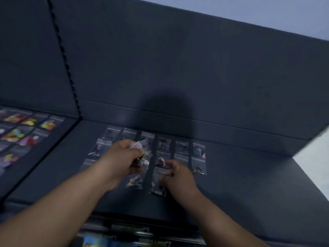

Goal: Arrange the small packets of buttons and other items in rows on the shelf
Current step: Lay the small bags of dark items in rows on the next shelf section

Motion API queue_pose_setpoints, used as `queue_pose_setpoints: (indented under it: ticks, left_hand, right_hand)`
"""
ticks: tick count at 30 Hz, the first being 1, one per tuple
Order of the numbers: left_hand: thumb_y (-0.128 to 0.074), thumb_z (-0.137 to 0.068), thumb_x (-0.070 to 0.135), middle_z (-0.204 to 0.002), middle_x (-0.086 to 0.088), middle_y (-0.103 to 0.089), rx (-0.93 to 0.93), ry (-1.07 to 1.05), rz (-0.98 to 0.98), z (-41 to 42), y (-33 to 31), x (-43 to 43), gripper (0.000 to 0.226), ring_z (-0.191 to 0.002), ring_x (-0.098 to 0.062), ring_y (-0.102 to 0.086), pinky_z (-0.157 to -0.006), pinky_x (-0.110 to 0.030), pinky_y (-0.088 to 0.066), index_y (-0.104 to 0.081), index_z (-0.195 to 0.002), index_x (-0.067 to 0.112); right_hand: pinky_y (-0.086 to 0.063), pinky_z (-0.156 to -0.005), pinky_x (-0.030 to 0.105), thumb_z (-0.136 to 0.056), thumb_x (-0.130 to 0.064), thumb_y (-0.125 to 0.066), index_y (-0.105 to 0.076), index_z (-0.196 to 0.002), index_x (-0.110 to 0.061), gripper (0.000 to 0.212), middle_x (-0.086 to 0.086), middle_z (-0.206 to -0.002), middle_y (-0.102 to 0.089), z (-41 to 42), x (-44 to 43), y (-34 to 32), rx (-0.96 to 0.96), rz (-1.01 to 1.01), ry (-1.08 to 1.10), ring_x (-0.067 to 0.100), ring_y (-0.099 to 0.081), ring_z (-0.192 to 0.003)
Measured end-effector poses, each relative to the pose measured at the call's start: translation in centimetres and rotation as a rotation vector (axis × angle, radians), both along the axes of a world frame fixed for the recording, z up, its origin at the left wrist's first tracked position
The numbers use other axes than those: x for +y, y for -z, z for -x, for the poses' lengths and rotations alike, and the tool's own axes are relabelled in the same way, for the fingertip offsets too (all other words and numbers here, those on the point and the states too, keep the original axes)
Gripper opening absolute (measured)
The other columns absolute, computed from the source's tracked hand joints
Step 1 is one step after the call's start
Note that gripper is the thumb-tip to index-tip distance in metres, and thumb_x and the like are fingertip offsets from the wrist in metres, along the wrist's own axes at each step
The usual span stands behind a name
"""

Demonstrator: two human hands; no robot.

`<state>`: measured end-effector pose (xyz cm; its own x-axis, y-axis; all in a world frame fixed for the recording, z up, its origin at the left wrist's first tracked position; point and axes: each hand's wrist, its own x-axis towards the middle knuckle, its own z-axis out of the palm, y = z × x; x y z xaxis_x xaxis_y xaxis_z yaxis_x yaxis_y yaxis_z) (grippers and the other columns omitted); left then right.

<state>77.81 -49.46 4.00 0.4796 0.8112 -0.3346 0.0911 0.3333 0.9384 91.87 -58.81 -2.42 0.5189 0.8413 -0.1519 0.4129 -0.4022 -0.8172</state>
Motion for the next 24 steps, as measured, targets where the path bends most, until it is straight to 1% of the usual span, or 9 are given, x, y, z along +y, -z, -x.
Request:
queue_pose_setpoints:
  ticks: [2, 4, 7, 9, 13, 17, 19, 21, 24]
  left_hand:
    - [-0.056, -0.090, 0.001, -0.077, -0.008, -0.055, 0.000, -0.049, 0.008, 0.3, -0.1, -0.2, 0.010, -0.070, -0.019, -0.055, -0.054, -0.028, -0.057, -0.055, -0.085, 0.010]
    - [-0.056, -0.090, 0.000, -0.078, -0.009, -0.056, -0.004, -0.075, 0.005, 0.4, -0.1, -0.3, 0.014, -0.075, -0.022, -0.057, -0.052, -0.027, -0.057, -0.054, -0.081, 0.011]
    - [-0.056, -0.090, 0.000, -0.088, -0.014, -0.058, 0.006, -0.071, -0.006, 0.3, 0.1, -0.6, 0.014, -0.080, -0.025, -0.057, -0.050, -0.025, -0.057, -0.055, -0.081, 0.011]
    - [-0.057, -0.089, 0.000, -0.089, -0.014, -0.058, 0.012, -0.057, -0.005, 0.1, 0.2, -0.8, 0.013, -0.075, -0.022, -0.057, -0.050, -0.026, -0.057, -0.056, -0.083, 0.011]
    - [-0.059, -0.088, -0.001, -0.085, -0.012, -0.060, 0.027, -0.018, 0.000, -0.1, 0.3, -1.0, 0.011, -0.071, -0.018, -0.057, -0.052, -0.027, -0.056, -0.058, -0.084, 0.010]
    - [-0.057, -0.088, -0.005, -0.083, -0.013, -0.063, 0.052, 0.027, 0.008, -0.1, 0.4, -1.0, 0.014, -0.072, -0.021, -0.059, -0.058, -0.032, -0.055, -0.060, -0.086, 0.009]
    - [-0.055, -0.087, -0.008, -0.082, -0.014, -0.064, 0.048, 0.055, 0.017, 0.0, 0.5, -1.1, 0.017, -0.068, -0.022, -0.060, -0.053, -0.029, -0.055, -0.060, -0.087, 0.008]
    - [-0.054, -0.086, -0.010, -0.078, -0.012, -0.064, 0.034, 0.085, 0.030, -0.1, 0.4, -1.2, 0.019, -0.061, -0.019, -0.061, -0.047, -0.027, -0.053, -0.060, -0.088, 0.008]
    - [-0.054, -0.086, -0.009, -0.079, -0.010, -0.065, 0.043, 0.141, 0.033, -0.3, 0.3, -1.3, 0.019, -0.062, -0.017, -0.063, -0.050, -0.027, -0.054, -0.062, -0.095, 0.006]
  right_hand:
    - [-0.045, -0.083, 0.021, -0.081, -0.015, -0.062, -0.052, -0.127, -0.025, 0.047, -0.004, -0.114, -0.060, -0.4, -0.5, -0.2, -0.449, 0.039, -0.078, 0.013, -0.058, -0.102]
    - [-0.040, -0.090, 0.023, -0.084, -0.017, -0.060, -0.055, -0.124, -0.021, 0.041, -0.002, -0.120, -0.054, -0.5, -1.1, -0.4, -0.631, -0.041, -0.130, 0.017, -0.049, -0.113]
    - [-0.041, -0.087, 0.025, -0.086, -0.021, -0.060, -0.065, -0.104, -0.015, 0.020, 0.002, -0.108, -0.059, -0.4, -1.4, 0.4, -0.645, -0.118, -0.267, 0.020, -0.051, -0.105]
    - [-0.042, -0.089, 0.027, -0.086, -0.026, -0.058, -0.067, -0.096, -0.015, 0.017, 0.002, -0.103, -0.062, -0.3, -1.4, 1.2, -0.642, -0.085, -0.357, 0.022, -0.052, -0.101]
    - [-0.036, -0.094, 0.025, -0.088, -0.026, -0.055, -0.069, -0.096, -0.016, 0.019, 0.001, -0.104, -0.065, -0.5, -1.0, 2.0, -0.656, -0.093, -0.399, 0.022, -0.054, -0.100]
    - [-0.040, -0.092, 0.029, -0.089, -0.024, -0.056, -0.069, -0.098, -0.017, 0.017, 0.000, -0.106, -0.065, -0.4, -0.4, 2.1, -0.638, -0.086, -0.401, 0.023, -0.053, -0.102]
    - [-0.040, -0.089, 0.027, -0.089, -0.024, -0.056, -0.069, -0.097, -0.016, 0.017, 0.000, -0.103, -0.065, -0.4, -0.5, 1.7, -0.606, -0.084, -0.381, 0.020, -0.053, -0.100]
    - [-0.043, -0.081, 0.026, -0.091, -0.023, -0.057, -0.069, -0.092, -0.015, 0.015, 0.000, -0.092, -0.065, -0.4, -0.7, 0.4, -0.443, -0.142, -0.240, 0.012, -0.056, -0.089]
    - [-0.044, -0.067, 0.022, -0.093, -0.026, -0.056, -0.067, -0.083, -0.016, 0.017, -0.009, -0.073, -0.063, -0.5, -1.0, -2.4, 0.144, -0.245, -0.015, -0.001, -0.056, -0.067]
